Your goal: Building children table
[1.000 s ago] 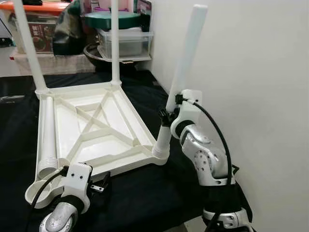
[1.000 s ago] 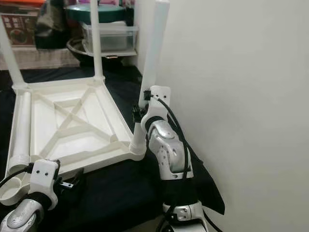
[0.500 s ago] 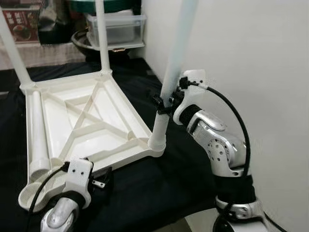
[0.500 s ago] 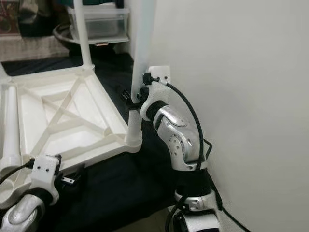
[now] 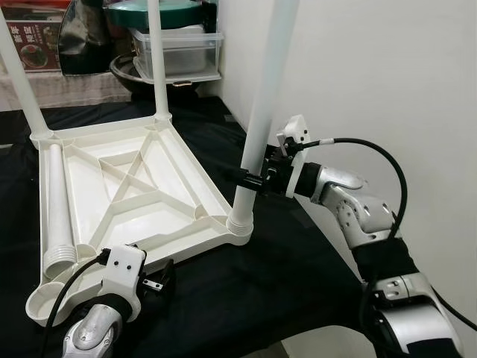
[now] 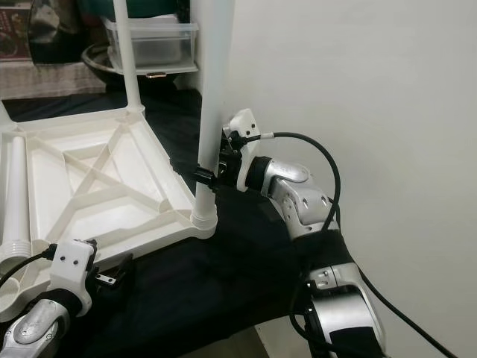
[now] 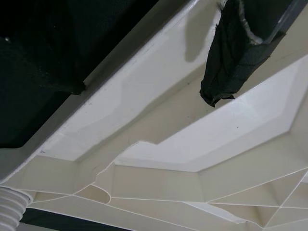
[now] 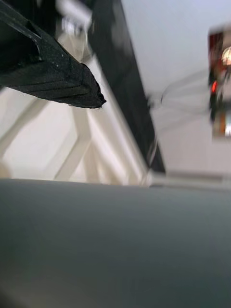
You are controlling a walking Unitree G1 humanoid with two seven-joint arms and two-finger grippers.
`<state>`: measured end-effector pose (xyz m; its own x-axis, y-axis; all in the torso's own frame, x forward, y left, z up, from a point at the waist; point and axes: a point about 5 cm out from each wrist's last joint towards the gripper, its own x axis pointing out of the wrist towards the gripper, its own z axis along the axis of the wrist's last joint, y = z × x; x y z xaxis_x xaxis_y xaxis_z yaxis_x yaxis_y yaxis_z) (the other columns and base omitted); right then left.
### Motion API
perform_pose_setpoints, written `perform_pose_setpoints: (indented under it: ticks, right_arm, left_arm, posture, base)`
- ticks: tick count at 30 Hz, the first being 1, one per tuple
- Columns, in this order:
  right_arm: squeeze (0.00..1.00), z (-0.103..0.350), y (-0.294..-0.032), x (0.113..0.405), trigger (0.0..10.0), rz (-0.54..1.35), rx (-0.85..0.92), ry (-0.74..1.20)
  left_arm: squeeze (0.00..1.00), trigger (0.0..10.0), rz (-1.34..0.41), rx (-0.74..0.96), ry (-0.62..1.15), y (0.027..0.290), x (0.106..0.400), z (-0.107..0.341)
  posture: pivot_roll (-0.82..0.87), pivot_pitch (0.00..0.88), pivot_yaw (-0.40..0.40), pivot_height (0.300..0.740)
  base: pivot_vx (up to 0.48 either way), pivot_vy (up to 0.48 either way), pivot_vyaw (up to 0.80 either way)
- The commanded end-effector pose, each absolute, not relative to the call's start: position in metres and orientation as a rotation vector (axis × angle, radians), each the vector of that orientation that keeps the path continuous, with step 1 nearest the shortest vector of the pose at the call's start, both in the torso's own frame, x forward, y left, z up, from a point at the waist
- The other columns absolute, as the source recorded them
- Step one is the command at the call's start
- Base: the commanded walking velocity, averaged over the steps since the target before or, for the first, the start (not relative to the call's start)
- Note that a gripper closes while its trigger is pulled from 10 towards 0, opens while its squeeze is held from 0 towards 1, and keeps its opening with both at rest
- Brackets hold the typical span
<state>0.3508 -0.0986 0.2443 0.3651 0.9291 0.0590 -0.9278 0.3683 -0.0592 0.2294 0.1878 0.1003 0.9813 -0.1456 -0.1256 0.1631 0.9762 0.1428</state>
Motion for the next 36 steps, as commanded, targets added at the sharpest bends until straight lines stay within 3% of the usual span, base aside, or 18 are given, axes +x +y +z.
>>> perform_pose_setpoints:
  ticks: [1,4,5,6,7,9,10,11,12,20,26,27,30,31,33,34,35,36]
  right_arm:
    - [0.27,0.247,-0.087,0.348,10.0,1.298,-0.004,-0.114]
    - [0.27,0.247,-0.078,0.346,10.0,1.361,0.008,-0.131]
    - [0.27,0.247,-0.074,0.344,7.1,1.395,0.018,-0.143]
    - [0.27,0.247,-0.074,0.344,7.1,1.395,0.018,-0.143]
    - [0.27,0.247,-0.071,0.343,5.3,1.427,0.026,-0.153]
    - [0.27,0.247,-0.069,0.343,5.3,1.448,0.030,-0.160]
    - [0.27,0.246,-0.068,0.345,1.5,1.448,0.026,-0.166]
    - [0.27,0.245,-0.068,0.349,0.0,1.424,0.023,-0.164]
    - [0.29,0.241,-0.073,0.364,0.0,1.282,0.026,-0.128]
    - [0.33,0.239,-0.088,0.380,0.0,1.080,0.104,-0.112]
    - [0.38,0.229,-0.092,0.372,0.0,1.105,0.068,-0.132]
    - [0.42,0.225,-0.093,0.369,0.0,1.109,0.048,-0.141]
    - [0.40,0.219,-0.091,0.368,0.0,1.086,0.031,-0.141]
    - [0.36,0.214,-0.088,0.369,10.0,1.050,-0.002,-0.119]
    - [0.40,0.208,-0.083,0.368,10.0,1.021,-0.003,-0.096]
    - [0.53,0.206,-0.081,0.366,10.0,1.019,0.027,-0.096]
    - [0.53,0.206,-0.079,0.365,10.0,1.017,0.053,-0.099]
    - [1.00,0.204,-0.078,0.363,10.0,1.024,0.085,-0.103]
  left_arm:
    - [0.00,10.0,-0.155,0.166,0.126,0.190,0.228,0.099]
    - [0.00,10.0,-0.157,0.167,0.125,0.190,0.228,0.099]
    - [0.00,10.0,-0.161,0.167,0.123,0.189,0.228,0.099]
    - [0.00,10.0,-0.161,0.167,0.123,0.189,0.228,0.099]
    - [0.00,10.0,-0.162,0.167,0.121,0.189,0.228,0.100]
    - [0.00,10.0,-0.163,0.167,0.120,0.189,0.228,0.100]
    - [0.00,10.0,-0.160,0.168,0.121,0.191,0.227,0.100]
    - [0.00,10.0,-0.158,0.170,0.122,0.193,0.227,0.100]
    - [0.00,10.0,-0.154,0.172,0.125,0.195,0.226,0.100]
    - [0.00,10.0,-0.153,0.170,0.127,0.193,0.225,0.099]
    - [0.00,10.0,-0.160,0.173,0.132,0.194,0.225,0.099]
    - [0.00,10.0,-0.160,0.175,0.132,0.195,0.226,0.099]
    - [0.00,10.0,-0.158,0.178,0.129,0.196,0.227,0.100]
    - [0.00,10.0,-0.153,0.179,0.116,0.196,0.228,0.102]
    - [0.00,10.0,-0.140,0.171,0.088,0.196,0.229,0.107]
    - [0.00,10.0,-0.131,0.161,0.069,0.196,0.230,0.110]
    - [0.00,10.0,-0.126,0.155,0.058,0.196,0.230,0.112]
    - [0.00,10.0,-0.119,0.149,0.038,0.196,0.230,0.115]
  posture:
    - [0.18,0.000,-0.124,0.740]
    - [0.18,0.000,-0.126,0.740]
    - [0.19,0.000,-0.128,0.740]
    - [0.19,0.000,-0.128,0.740]
    - [0.19,0.000,-0.129,0.740]
    - [0.19,0.000,-0.129,0.740]
    - [0.19,0.000,-0.132,0.740]
    - [0.19,0.000,-0.131,0.740]
    - [0.19,0.000,-0.131,0.740]
    - [0.19,0.000,-0.127,0.740]
    - [0.18,0.000,-0.112,0.740]
    - [0.18,0.000,-0.109,0.740]
    - [0.18,0.000,-0.110,0.740]
    - [0.18,0.000,-0.110,0.740]
    - [0.18,0.000,-0.107,0.740]
    - [0.18,0.000,-0.107,0.740]
    - [0.18,0.000,-0.107,0.740]
    - [0.18,0.000,-0.107,0.740]
  base:
    - [0.000,0.000,0.00]
    - [0.000,0.000,0.00]
    - [0.000,0.000,0.00]
    - [0.000,0.000,0.00]
    - [0.000,0.000,0.00]
    - [0.000,0.000,0.00]
    - [0.000,0.000,0.00]
    - [0.000,0.000,0.00]
    - [0.000,0.000,0.00]
    - [0.000,0.000,0.00]
    - [0.000,0.000,0.00]
    - [0.000,0.000,0.00]
    - [0.000,0.000,0.00]
    - [0.000,0.000,0.00]
    - [0.000,0.000,0.00]
    - [0.000,0.000,0.00]
    - [0.000,0.000,0.00]
    - [0.000,0.000,0.00]
